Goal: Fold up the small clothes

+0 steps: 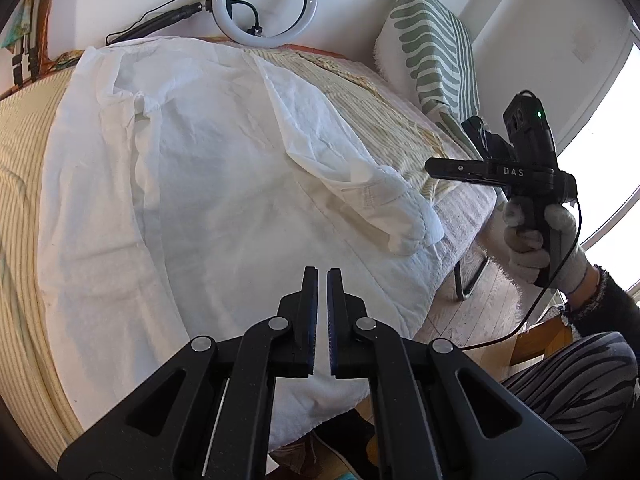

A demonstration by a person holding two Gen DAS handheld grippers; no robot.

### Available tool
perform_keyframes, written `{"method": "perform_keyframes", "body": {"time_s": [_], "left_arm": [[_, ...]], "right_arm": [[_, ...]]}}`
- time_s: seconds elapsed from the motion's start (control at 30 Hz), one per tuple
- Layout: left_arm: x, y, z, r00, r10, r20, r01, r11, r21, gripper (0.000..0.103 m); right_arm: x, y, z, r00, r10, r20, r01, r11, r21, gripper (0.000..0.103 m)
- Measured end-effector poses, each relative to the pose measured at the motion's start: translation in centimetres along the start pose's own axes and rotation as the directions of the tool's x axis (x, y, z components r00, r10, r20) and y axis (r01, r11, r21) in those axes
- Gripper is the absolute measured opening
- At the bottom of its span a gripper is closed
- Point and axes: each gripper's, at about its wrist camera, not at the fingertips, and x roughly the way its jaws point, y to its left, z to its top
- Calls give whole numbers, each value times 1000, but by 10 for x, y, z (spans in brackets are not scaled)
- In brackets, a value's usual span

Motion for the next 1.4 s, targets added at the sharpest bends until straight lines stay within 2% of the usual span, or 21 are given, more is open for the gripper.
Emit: {"method": "perform_keyframes", "body": {"time_s": [0.03, 0.1, 0.17, 0.23, 0.27, 0.4, 0.47, 0.5, 0.57, 0.67, 0.7, 0.77, 0.83, 0.93, 1.07, 1.17, 1.23, 1.27, 1.3, 1.33, 1.4], "left_arm": [[1, 1, 1, 1000, -4, -2, 4, 1000, -8, 1], [3, 3, 1, 1000, -4, -5, 4, 1000, -20, 1], [4, 4, 1, 1000, -4, -9, 4, 999, -32, 1], [4, 4, 1, 1000, -5, -10, 5, 1000, -31, 1], [3, 3, 1, 1000, -4, -8, 3, 1000, -28, 1], [0, 4, 1, 1000, -7, -1, 7, 999, -34, 1], [-2, 5, 1, 1000, -7, 3, 7, 999, -34, 1], [-2, 5, 0, 1000, -7, 4, 7, 999, -33, 1], [-2, 5, 0, 1000, -6, 2, 6, 999, -32, 1], [-3, 4, 0, 1000, -8, 3, 8, 1000, -28, 1], [-3, 4, 0, 1000, -8, 4, 8, 1000, -27, 1], [-3, 4, 0, 1000, -5, 4, 5, 1000, -27, 1], [-2, 5, 1, 1000, -5, 2, 5, 1000, -31, 1], [-1, 4, 2, 1000, -18, 2, 18, 999, -43, 1], [-2, 8, 4, 999, -47, 1, 47, 997, -67, 1], [-1, 10, 4, 999, -55, 0, 55, 995, -84, 1], [0, 9, 4, 998, -64, 0, 64, 993, -97, 1], [0, 8, 4, 998, -66, 0, 66, 993, -100, 1], [-1, 7, 4, 998, -67, 2, 67, 993, -100, 1], [-1, 5, 4, 998, -67, 5, 67, 993, -97, 1], [-1, 3, 4, 998, -66, 8, 66, 994, -90, 1]], "right_arm": [[5, 1, -1, 1000, 15, -12, -15, 1000, -11, 52], [13, 8, -3, 999, -9, -42, 6, 998, -57, 47], [21, 15, -6, 997, -35, -66, 28, 994, -109, 19], [29, 22, -9, 992, -89, -89, 75, 985, -155, 7], [32, 26, -11, 990, -109, -94, 91, 980, -177, 5], [22, 33, -11, 995, -88, -44, 78, 976, -203, 3], [17, 29, -5, 995, -100, -17, 95, 977, -190, 8], [19, 30, 0, 994, -106, -19, 101, 979, -179, 14], [23, 26, 6, 992, -129, -15, 125, 979, -161, 51], [33, 21, 13, 990, -137, -25, 132, 980, -151, 52], [37, 20, 15, 990, -135, -31, 129, 980, -149, 49], [43, 21, 14, 991, -117, -57, 106, 980, -166, 23], [46, 26, 9, 988, -139, -69, 122, 971, -204, 6], [28, 35, 4, 993, -115, -38, 104, 969, -226, 1], [-10, 58, 1, 997, -68, 36, 75, 960, -270, 1], [-24, 74, 0, 997, -46, 55, 62, 945, -321, 1], [-18, 73, 4, 996, -78, 40, 87, 940, -330, 7], [-11, 69, 7, 996, -90, 24, 93, 945, -313, 26], [-3, 62, 10, 994, -105, 12, 104, 951, -291, 40], [6, 53, 13, 993, -116, 7, 114, 956, -269, 57], [17, 43, 16, 990, -142, -7, 136, 959, -251, 58]]}}
